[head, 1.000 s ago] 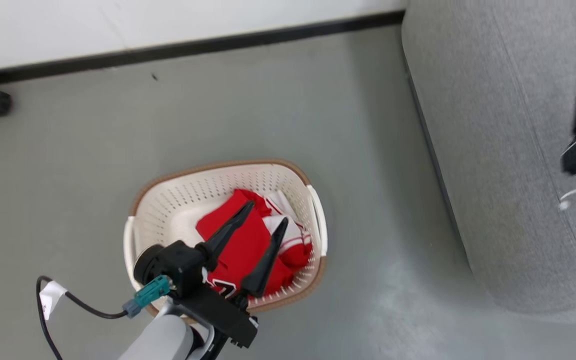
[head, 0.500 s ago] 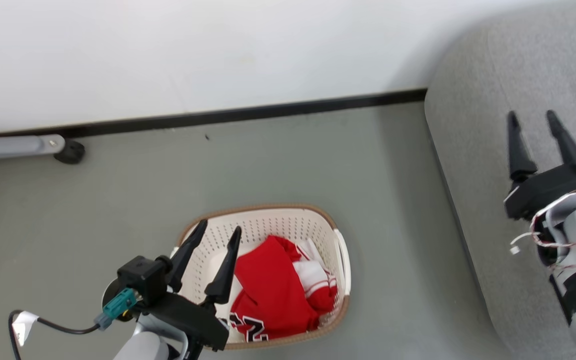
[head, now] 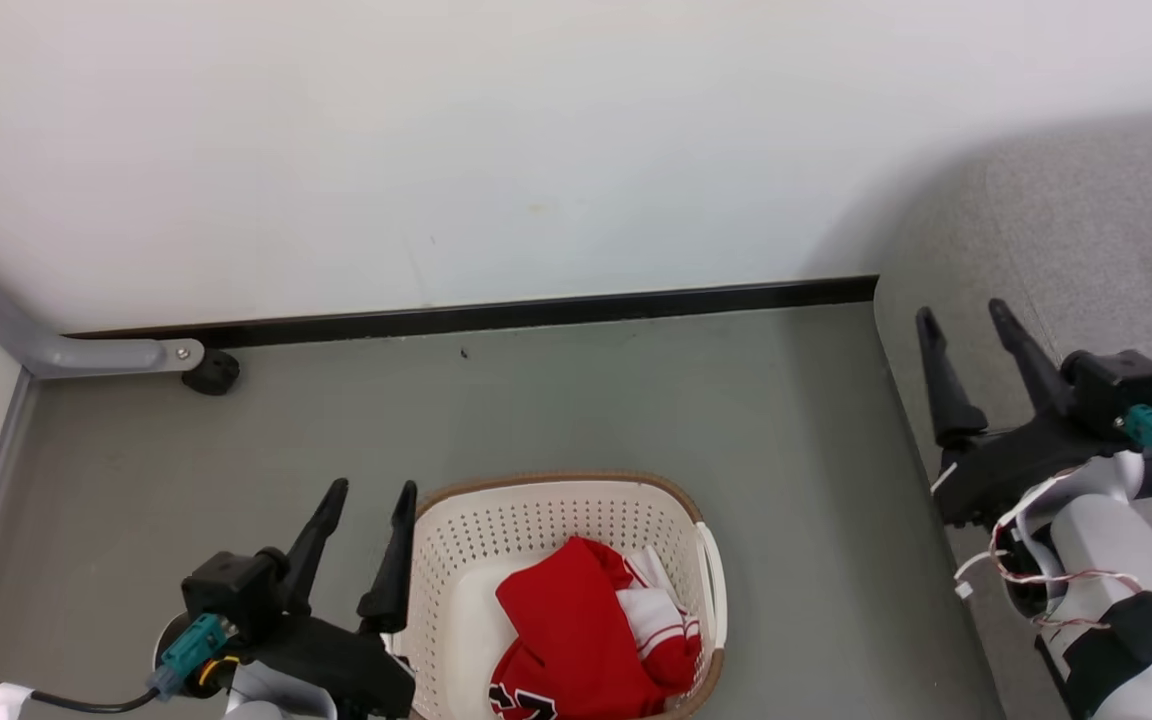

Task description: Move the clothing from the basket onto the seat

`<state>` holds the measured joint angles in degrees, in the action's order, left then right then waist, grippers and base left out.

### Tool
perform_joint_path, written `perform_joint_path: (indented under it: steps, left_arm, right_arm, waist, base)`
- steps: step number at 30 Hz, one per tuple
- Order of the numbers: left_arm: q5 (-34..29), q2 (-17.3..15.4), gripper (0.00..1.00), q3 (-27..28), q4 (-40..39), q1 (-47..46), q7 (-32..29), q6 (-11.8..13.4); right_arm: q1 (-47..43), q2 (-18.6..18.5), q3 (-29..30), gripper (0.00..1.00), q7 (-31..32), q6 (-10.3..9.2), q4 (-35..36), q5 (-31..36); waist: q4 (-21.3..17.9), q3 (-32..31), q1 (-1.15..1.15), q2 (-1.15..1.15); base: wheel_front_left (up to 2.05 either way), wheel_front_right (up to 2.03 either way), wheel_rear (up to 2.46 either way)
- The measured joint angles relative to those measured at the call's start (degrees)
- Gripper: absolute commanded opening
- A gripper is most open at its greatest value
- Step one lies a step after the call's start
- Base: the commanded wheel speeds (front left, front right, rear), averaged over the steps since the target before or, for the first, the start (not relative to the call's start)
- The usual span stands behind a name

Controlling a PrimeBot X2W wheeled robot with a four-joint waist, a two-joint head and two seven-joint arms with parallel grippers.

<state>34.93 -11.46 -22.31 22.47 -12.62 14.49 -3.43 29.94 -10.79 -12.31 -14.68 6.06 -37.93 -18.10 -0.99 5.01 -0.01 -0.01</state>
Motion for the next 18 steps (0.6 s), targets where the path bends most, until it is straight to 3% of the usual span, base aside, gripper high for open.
perform_joint_path:
  steps: [18]
  left_arm:
    - [-2.25, 0.33, 1.0, 8.78, 0.78, 5.56, 0.0, 4.05]
  right_arm:
    - [-11.31, 4.65, -1.23, 1.0, 0.0, -0.57, 6.98, 0.04]
  waist:
    - [0.12, -4.78, 0.0, 0.01]
  base:
    - [0.0, 0.0, 0.0]
